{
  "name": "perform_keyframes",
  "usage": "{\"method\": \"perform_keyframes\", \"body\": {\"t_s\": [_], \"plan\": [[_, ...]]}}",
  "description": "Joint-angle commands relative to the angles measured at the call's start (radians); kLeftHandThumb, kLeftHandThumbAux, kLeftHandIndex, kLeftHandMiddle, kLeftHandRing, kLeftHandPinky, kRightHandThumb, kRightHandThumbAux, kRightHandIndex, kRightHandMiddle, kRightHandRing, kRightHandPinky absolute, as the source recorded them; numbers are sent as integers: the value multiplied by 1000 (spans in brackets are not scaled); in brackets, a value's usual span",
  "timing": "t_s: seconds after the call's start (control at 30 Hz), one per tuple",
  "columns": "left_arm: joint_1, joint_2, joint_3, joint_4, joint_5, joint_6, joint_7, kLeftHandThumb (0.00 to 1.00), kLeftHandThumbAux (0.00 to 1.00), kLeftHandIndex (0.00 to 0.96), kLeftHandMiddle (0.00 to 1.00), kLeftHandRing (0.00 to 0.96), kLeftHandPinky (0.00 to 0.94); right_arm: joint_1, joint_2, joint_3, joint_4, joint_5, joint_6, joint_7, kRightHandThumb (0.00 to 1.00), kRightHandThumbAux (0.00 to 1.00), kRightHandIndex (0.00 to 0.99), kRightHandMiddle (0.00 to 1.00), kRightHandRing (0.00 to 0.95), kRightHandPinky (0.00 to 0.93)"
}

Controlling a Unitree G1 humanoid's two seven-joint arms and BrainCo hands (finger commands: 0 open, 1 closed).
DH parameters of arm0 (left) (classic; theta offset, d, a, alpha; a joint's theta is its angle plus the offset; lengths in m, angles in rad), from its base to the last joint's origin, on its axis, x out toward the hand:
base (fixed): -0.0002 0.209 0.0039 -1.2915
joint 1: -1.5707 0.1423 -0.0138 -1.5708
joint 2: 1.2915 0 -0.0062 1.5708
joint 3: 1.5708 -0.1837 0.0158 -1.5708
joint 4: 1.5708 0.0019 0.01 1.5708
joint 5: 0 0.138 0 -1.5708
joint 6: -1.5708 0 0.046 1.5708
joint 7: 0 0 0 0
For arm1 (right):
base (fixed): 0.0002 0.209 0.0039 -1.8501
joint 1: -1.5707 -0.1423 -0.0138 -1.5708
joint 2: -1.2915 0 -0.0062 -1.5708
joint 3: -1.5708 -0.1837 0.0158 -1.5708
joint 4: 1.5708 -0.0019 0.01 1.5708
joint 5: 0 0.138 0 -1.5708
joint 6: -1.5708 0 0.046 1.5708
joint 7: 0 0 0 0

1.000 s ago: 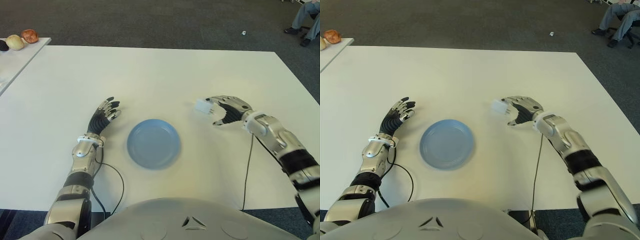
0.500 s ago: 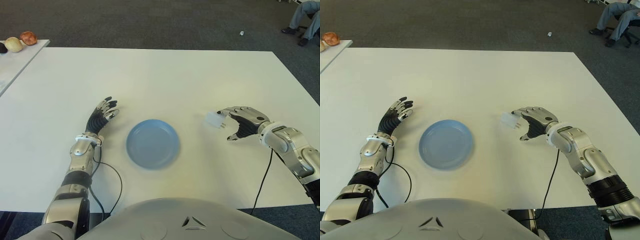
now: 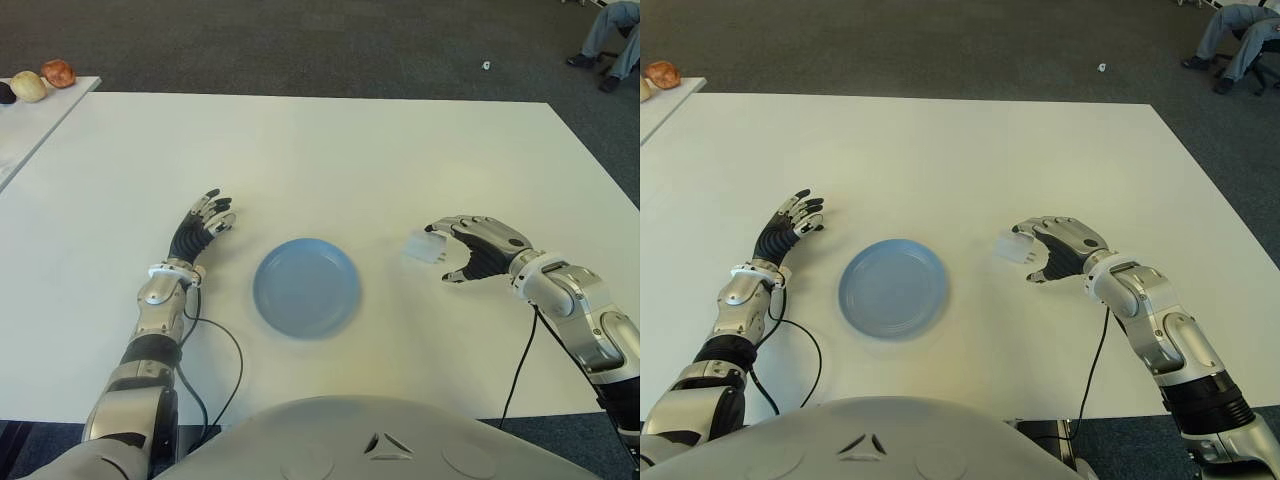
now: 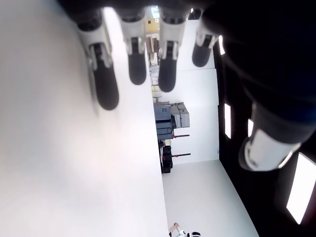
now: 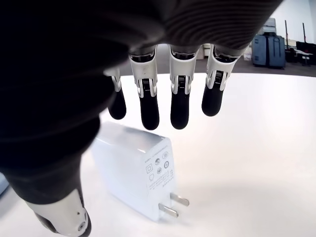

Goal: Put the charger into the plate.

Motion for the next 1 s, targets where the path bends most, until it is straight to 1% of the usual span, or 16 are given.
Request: {"method": "perform_keyframes", "body": {"t_s": [0.03, 0.33, 0.63, 1.0], "plan": [[25, -8, -9, 39, 18, 53, -6, 0, 608, 103, 196, 158, 107, 25, 29, -20, 18, 6, -30, -37, 0, 798, 138, 212, 186, 175], [21, -11, -6, 42, 13, 69, -2, 0, 623, 109, 205, 171, 122, 37, 54, -39, 47, -2, -66, -86, 0, 800, 107, 164, 143, 137], [21, -9, -10, 41, 21, 68, -1, 0, 626, 108, 203, 168, 109, 38, 71, -49, 75, -8, -78, -109, 0, 790, 89, 131, 108, 112], [22, -8, -13, 39, 21, 68, -7, 0, 620, 98, 198, 163, 103, 32, 88, -55, 106, -13, -85, -130, 0, 767, 80, 115, 97, 105]]}}
